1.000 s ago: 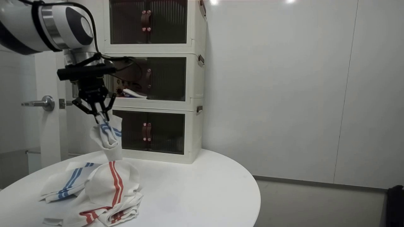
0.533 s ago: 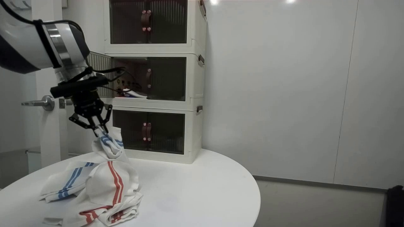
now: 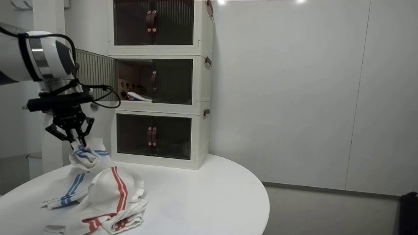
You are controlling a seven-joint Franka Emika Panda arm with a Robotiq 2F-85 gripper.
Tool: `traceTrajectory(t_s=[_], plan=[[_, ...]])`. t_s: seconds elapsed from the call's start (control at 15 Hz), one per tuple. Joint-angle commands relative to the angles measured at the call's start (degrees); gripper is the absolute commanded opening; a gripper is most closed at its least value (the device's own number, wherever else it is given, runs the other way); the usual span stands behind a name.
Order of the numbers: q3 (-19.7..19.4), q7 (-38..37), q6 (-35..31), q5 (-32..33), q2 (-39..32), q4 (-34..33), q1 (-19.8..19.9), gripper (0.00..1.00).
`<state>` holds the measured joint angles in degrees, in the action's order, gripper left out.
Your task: Remove the white and blue towel from the second cabinet
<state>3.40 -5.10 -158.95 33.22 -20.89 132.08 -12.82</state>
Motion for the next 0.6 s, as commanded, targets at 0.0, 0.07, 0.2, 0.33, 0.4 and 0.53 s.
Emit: traceTrajectory(t_s=[0.0,0.07,0.2,0.33,0.4,0.53], plan=[[4.7,7.6,-3.6,-9.5,-3.2,-1.1,2.1,0.11],[6.2,9.8,-4.0,-12.4,-3.7,-1.2,2.8,0.41],[8.6,13.4,-3.9,-17.0,-4.3,-1.4,4.1,0.48],[10.1,16.2,-3.0,-20.0,-4.4,-1.6,5.2,0.64],[10.6,17.2,-2.7,-21.2,-4.2,-1.7,5.7,0.70],[11.3,18.9,-2.4,-22.9,-3.5,-1.5,6.7,0.84]])
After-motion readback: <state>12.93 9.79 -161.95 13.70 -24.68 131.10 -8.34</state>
